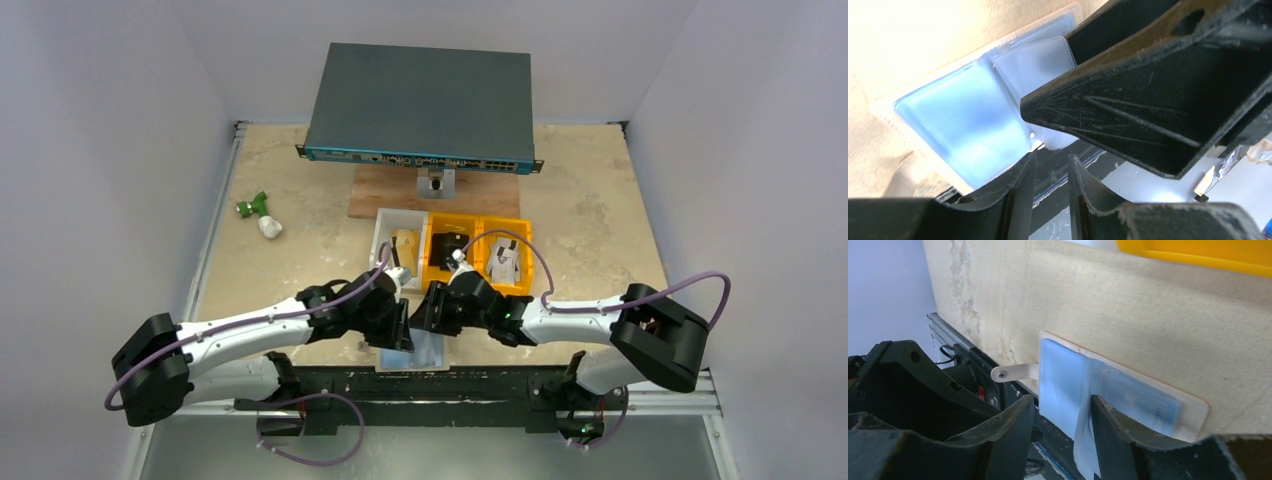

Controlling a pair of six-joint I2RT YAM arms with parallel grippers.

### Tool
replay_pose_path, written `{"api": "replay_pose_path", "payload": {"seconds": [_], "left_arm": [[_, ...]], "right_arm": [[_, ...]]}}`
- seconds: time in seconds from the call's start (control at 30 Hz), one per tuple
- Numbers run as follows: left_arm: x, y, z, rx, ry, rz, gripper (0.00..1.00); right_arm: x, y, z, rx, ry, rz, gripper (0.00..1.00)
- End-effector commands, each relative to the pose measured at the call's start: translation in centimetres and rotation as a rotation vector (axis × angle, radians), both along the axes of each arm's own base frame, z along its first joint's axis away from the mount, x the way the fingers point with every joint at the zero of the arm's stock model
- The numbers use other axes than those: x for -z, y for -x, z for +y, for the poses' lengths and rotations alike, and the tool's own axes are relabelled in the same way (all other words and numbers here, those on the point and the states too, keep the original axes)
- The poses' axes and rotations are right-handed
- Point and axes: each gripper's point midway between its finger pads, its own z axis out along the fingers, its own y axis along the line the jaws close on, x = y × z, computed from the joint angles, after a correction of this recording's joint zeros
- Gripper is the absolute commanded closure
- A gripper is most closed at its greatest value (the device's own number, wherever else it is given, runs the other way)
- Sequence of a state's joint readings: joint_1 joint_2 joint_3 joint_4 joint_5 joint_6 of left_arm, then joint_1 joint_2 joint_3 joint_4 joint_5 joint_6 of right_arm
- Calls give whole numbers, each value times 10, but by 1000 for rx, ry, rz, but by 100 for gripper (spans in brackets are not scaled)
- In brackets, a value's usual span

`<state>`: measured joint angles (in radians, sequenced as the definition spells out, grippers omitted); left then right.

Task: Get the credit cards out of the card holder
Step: Remove the credit card from the card holder.

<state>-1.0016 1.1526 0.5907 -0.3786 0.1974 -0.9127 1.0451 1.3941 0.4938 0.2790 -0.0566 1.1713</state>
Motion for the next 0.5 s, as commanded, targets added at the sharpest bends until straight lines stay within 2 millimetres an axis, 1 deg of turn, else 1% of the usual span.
{"api": "replay_pose_path", "payload": {"seconds": [0.0,0.03,0.23,0.3,0.47], "left_arm": [[-13,4,21,13,-26,-43,72],[-21,6,23,15,-9,-58,72],[-51,6,36,4,20,-123,72],[-59,6,38,3,29,-136,72],[-61,7,40,3,24,-137,72]], "right_arm": [[-24,1,21,-25,-54,-15,53],[-24,3,24,-29,-53,-14,53],[-19,13,47,-64,-45,8,52],[-12,16,53,-74,-29,22,52],[2,18,62,-77,-15,48,52]]}}
